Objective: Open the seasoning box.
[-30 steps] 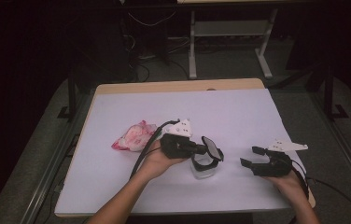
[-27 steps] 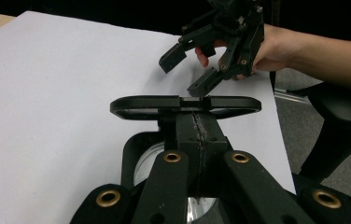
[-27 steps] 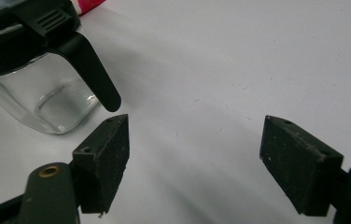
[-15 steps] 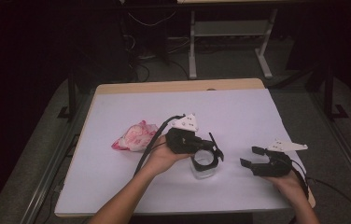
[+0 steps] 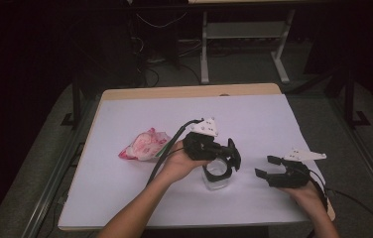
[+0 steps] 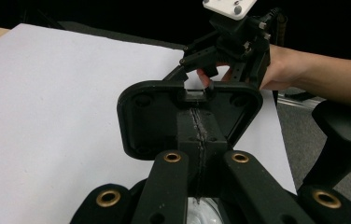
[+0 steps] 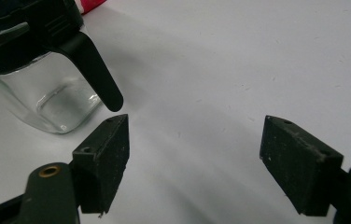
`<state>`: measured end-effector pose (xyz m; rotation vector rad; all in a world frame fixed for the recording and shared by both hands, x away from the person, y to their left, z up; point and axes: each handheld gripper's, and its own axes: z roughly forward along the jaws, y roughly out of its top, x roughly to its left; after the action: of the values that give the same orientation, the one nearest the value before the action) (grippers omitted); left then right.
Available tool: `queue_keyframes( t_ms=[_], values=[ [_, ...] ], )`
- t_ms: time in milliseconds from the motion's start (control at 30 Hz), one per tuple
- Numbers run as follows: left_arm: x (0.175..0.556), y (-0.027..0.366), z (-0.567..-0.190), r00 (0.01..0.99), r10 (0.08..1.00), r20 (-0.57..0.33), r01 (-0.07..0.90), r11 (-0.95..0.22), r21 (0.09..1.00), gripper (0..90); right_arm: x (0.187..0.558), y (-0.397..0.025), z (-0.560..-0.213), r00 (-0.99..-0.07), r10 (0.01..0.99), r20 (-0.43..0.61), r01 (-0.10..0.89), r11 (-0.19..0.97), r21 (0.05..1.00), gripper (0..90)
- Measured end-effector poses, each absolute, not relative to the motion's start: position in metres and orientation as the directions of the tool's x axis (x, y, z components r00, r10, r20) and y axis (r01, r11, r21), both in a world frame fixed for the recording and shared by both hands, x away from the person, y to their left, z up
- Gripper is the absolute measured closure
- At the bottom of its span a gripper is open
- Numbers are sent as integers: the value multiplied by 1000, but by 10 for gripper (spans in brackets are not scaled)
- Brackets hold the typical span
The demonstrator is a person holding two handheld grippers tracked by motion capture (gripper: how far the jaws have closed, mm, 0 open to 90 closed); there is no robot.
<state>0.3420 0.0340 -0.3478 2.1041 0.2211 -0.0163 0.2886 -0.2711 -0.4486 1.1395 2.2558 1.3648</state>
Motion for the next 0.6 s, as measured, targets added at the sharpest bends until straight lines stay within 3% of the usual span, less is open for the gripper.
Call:
queue_keyframes(
  t_ms=[600],
  values=[
    [346,19,-348,984,145,-104,165,-517,840,899,289,-270,-449,-655,737,163,488,248,837,238]
  ],
)
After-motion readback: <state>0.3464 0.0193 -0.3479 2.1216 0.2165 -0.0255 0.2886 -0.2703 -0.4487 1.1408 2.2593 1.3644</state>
